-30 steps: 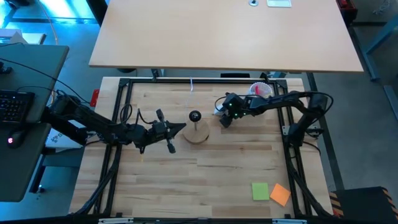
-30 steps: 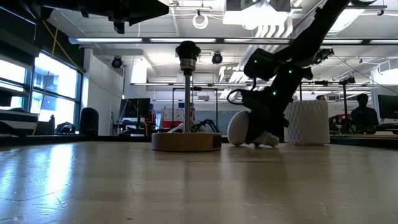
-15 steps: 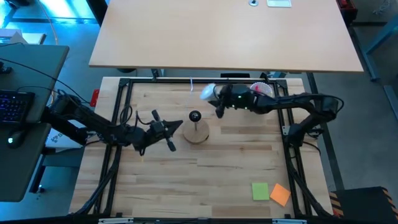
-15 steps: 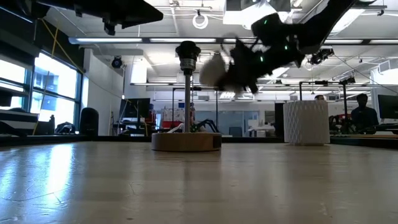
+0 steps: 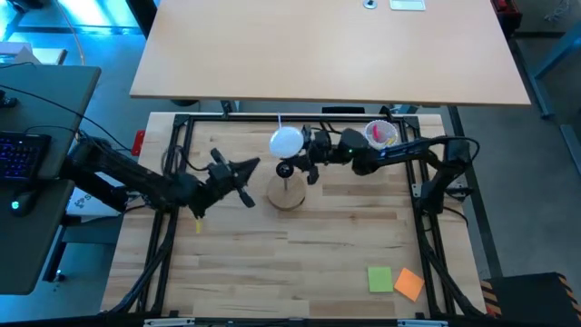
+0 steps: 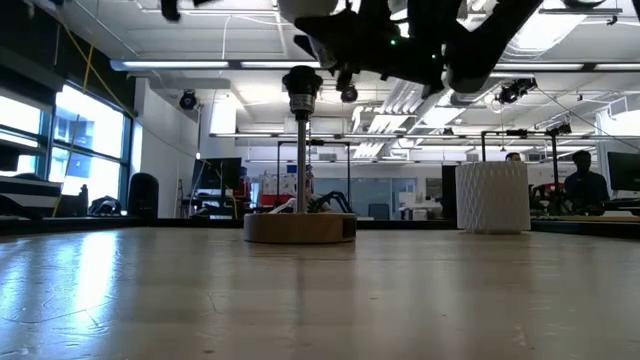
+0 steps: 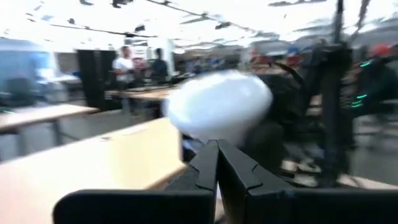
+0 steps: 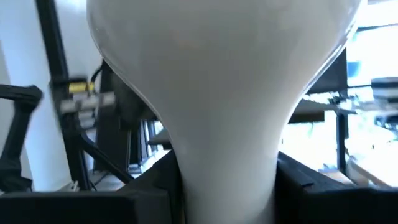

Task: Screw lightbulb
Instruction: Insert the lightbulb into the brown lamp

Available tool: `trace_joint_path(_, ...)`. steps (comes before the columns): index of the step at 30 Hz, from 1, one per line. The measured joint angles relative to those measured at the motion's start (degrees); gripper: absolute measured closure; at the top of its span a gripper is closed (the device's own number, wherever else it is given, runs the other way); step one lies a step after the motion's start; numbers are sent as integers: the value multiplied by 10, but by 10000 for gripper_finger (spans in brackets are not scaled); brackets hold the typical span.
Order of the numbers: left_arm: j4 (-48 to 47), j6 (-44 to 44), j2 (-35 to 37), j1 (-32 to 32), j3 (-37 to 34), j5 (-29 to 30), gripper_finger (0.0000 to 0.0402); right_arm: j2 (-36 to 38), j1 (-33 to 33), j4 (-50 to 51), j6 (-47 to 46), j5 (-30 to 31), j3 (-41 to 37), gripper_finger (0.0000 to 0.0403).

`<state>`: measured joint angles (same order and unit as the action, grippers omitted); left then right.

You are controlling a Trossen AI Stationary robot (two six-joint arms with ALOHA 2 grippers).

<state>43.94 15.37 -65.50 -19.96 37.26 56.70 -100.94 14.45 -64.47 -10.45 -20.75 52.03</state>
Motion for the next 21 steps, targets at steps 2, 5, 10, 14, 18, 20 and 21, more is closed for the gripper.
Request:
trace_joint_path(2,-104,19,21,-9,56,33,401,-13,-7,-29,2,1,4,268)
trace_joint_path(5,-277,12,36,-9,156,19,401,-27,-15,-68,-3,2,4,269)
trace_joint_path(10,-474,-32,18,30,284,-62,401,-63,-23,-115,-18,0,18,269)
trace_joint_path(14,-503,-33,-5,66,313,-132,401,-92,-26,-119,-35,-23,51,269)
trace_joint_path(18,-506,-47,-29,92,313,-176,401,-103,-21,-113,-42,-26,52,269)
trace_joint_path(20,-507,-48,-40,102,313,-177,401,-103,-17,-115,-36,-23,46,269)
trace_joint_path(21,-506,-48,-46,106,313,-178,401,-103,-15,-114,-33,-24,43,270)
